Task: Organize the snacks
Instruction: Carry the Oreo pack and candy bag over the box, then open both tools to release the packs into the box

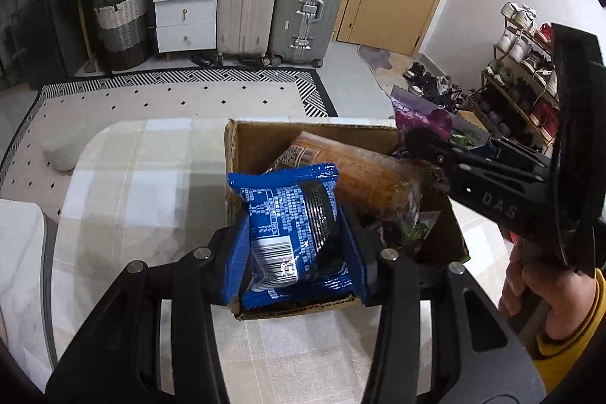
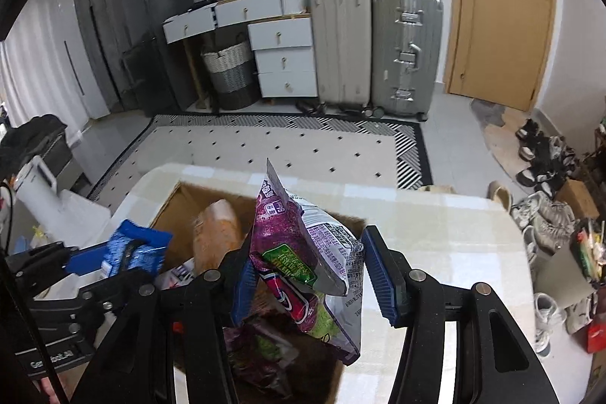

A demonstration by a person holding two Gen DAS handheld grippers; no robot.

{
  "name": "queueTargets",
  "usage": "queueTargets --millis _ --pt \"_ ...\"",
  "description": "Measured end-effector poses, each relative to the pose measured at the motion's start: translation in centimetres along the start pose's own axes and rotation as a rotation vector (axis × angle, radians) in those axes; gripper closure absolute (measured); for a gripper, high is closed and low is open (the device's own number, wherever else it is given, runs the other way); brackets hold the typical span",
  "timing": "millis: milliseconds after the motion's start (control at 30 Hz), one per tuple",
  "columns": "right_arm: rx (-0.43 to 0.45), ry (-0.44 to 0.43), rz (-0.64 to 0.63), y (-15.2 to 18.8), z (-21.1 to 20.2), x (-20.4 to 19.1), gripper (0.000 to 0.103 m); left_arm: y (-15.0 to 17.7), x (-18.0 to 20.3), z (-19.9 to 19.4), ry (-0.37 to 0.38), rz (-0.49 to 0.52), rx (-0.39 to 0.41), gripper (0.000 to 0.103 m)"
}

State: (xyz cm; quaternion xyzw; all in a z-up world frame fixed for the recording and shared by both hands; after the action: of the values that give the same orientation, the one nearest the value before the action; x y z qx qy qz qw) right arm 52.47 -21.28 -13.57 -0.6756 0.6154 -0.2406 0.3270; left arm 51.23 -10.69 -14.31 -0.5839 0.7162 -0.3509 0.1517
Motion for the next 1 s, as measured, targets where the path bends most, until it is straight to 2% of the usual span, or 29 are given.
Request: queueTargets --millis 133,633,1000 --pt "-0.006 -0.036 -0.012 0.6 -0.1 -1.0 0.050 0.6 -0.2 0.9 -0.003 0.002 -0.017 0.061" --pt "-0.021 -0.037 0.003 1.6 -0.9 -1.1 0.050 2.2 0.2 2.1 -0.021 0.026 -0.043 0.061" --pt "-0.023 -0.042 0.025 1.7 -1.1 -0.8 0.048 2.4 0.1 0.6 -0.028 0.050 -0.045 0.058"
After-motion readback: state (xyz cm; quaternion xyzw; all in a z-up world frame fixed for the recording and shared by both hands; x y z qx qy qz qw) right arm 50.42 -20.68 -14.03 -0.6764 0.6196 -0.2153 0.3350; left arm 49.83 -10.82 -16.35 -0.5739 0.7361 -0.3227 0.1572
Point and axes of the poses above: each gripper's, at about its wrist camera, not at the fingertips, and z roughly the way its jaws point, x to its right, y to its underside, the point moved 7 cm from there along z, roughly the way its jaws point, and after that the axes turned 4 degrees about x, right-handed, at the moved point
